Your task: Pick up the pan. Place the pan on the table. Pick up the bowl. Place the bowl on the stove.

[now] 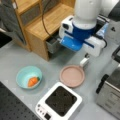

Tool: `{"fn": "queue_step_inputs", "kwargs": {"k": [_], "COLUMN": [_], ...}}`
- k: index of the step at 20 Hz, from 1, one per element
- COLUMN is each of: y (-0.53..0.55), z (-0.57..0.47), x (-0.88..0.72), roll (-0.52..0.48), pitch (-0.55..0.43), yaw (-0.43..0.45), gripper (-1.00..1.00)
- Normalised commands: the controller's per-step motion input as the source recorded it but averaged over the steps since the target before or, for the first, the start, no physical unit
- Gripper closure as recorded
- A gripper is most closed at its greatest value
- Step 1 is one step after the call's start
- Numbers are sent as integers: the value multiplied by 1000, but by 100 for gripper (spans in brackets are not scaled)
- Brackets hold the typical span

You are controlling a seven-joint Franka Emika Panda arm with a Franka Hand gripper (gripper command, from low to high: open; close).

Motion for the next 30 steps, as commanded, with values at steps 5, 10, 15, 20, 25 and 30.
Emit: {"fn": "queue_step_inputs", "kwargs": {"k": [5, 10, 15, 20, 25, 30], "y": [-166, -267, -457, -436, -286, -307], "z": [319, 308, 361, 224, 171, 101], "x": [415, 466, 650, 651, 564, 530], "roll": [171, 126, 81, 5, -36, -47], "pitch": [376, 360, 332, 323, 320, 287], "yaw": [-19, -4, 33, 41, 42, 82], "gripper": [-100, -100, -100, -100, -100, -100]}}
